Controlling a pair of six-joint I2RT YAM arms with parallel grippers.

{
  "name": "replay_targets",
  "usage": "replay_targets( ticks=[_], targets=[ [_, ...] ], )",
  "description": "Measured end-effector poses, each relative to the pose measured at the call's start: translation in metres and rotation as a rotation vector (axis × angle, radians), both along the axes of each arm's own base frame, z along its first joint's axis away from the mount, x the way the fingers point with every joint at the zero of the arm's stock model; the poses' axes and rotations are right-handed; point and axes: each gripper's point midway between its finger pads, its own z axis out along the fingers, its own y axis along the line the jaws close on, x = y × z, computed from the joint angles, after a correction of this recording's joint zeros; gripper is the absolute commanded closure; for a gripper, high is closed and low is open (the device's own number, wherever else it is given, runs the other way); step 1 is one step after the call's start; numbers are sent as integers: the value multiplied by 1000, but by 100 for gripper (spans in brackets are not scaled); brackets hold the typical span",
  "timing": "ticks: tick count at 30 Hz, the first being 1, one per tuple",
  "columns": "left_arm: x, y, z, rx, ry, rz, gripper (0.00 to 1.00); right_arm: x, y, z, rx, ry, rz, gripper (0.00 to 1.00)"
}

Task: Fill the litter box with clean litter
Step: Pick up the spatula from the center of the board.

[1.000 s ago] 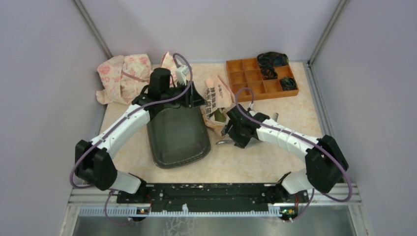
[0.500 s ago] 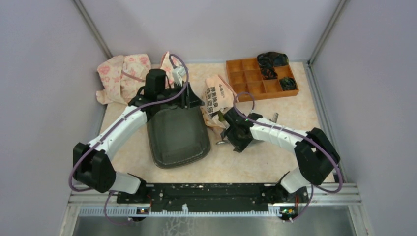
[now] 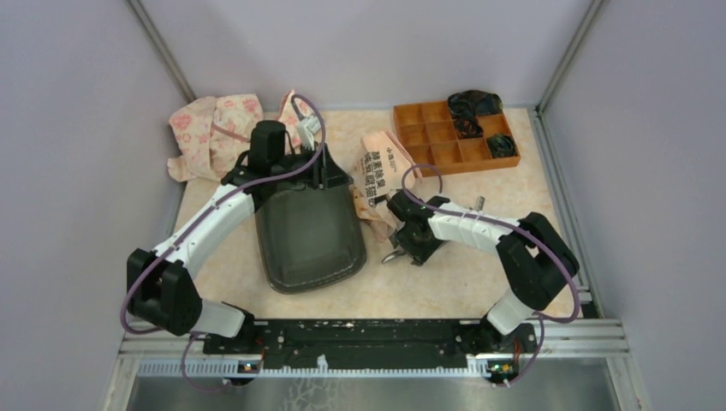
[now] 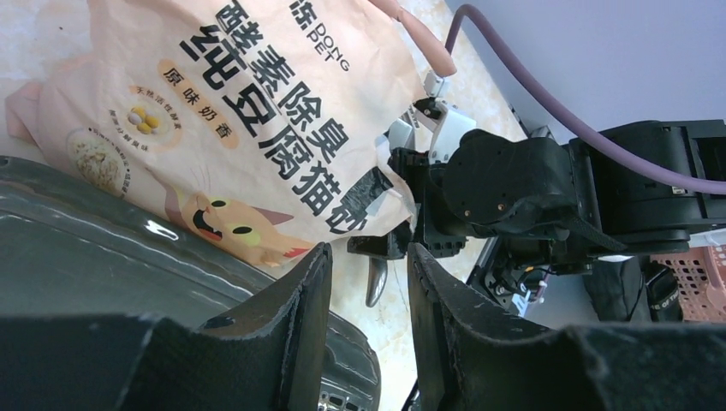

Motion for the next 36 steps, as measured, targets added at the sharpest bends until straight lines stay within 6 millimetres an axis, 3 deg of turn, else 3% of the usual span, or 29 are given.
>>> replay_targets(
  ticks=[2, 7, 8, 11, 19, 27, 29, 32, 33, 36],
  targets=[
    [0, 0, 0, -1, 0, -2, 56, 1, -4, 0, -17, -2, 6, 47],
    [-1, 0, 0, -2, 1, -4, 56, 5, -20, 10, -52, -49, 28, 81],
    [0, 0, 0, -3, 1, -3, 56, 4, -23, 13, -57, -58, 33, 84],
    [0, 0, 0, -3, 1, -3, 56, 5, -32, 19, -78, -82, 51, 83],
    [0, 1, 0, -2, 1, -1, 56, 0, -50, 19, -141, -102, 151, 64],
    [0, 1, 0, -2, 1, -1, 56, -9, -61, 2, -156, -72, 217, 63],
    [0, 1, 0, -2, 2, -1, 56, -8, -59, 1, -150, -74, 229, 69],
    [0, 1, 0, -1, 3, -1, 56, -7, -56, -3, -146, -70, 252, 96],
    [0, 1, -1, -1, 3, -1, 56, -7, -55, -4, -140, -71, 260, 100],
    [1, 1, -1, 1, 5, 0, 56, -4, -55, -4, -144, -79, 283, 100]
  ],
)
